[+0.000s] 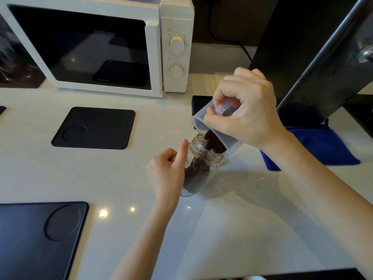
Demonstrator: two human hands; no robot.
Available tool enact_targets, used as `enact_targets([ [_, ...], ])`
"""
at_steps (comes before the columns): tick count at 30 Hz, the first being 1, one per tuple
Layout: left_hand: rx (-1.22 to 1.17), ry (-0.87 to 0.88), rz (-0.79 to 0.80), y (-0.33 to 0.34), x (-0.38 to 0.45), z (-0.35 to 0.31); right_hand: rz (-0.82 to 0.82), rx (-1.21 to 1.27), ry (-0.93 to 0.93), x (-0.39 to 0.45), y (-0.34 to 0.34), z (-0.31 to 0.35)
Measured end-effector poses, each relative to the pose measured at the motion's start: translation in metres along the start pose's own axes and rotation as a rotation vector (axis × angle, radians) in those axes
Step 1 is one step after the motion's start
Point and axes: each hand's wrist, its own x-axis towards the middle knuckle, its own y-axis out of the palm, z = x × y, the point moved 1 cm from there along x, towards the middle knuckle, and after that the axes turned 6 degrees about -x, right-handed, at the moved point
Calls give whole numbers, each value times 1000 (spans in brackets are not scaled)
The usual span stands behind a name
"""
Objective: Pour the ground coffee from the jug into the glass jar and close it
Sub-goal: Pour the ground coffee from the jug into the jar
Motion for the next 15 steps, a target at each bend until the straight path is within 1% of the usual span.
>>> enact_targets([
  [15, 10, 41, -5, 2, 0, 0, -33, -12, -21, 1, 0, 4],
])
